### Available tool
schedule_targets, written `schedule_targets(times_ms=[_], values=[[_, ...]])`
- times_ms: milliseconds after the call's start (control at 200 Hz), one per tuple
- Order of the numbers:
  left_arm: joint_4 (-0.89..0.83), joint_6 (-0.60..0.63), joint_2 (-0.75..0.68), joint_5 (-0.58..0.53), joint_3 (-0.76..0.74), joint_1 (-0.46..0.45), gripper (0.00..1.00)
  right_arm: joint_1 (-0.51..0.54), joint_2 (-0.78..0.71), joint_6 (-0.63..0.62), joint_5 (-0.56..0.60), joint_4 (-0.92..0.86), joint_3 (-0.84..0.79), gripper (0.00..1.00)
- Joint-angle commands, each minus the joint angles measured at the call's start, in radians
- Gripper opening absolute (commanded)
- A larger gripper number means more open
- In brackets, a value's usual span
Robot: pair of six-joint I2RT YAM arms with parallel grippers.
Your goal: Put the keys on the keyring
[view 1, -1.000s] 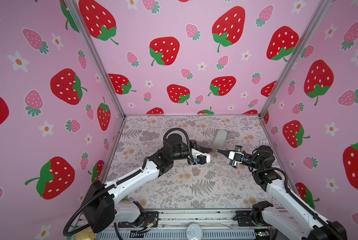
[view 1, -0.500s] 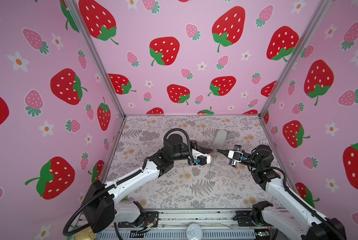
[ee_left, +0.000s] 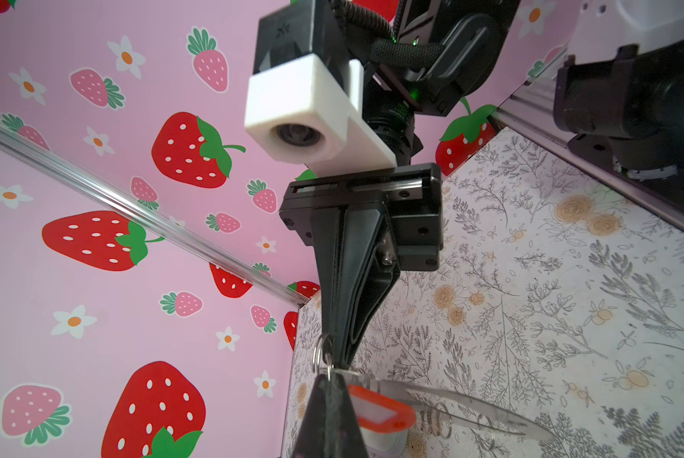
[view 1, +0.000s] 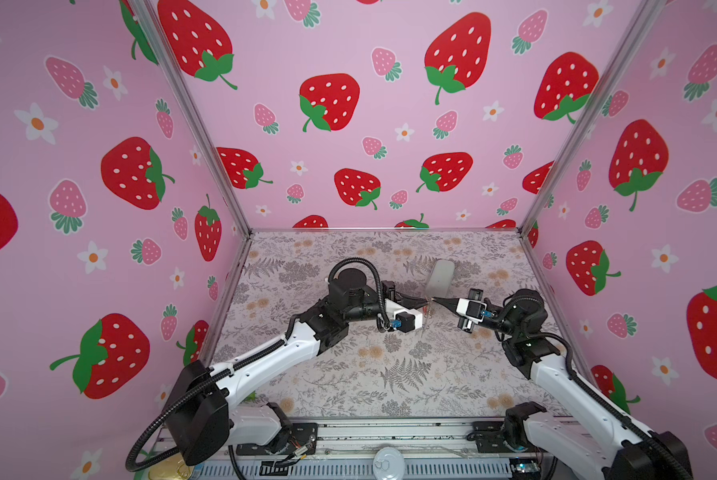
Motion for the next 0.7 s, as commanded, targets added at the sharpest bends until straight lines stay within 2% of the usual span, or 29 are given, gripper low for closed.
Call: schedule_targets(times_ms=[0, 695], values=[[0.021, 0.004, -0.002, 0.014, 0.010, 0.008, 0.00, 0.003, -0.017, -0.010, -0.029, 0.020, 0.018, 0.00], [0.042, -0.001, -0.004, -0.008, 0.012, 0.022, 0.00, 0.005, -0.013, -0.022, -0.037, -0.012, 0.027, 0.00]])
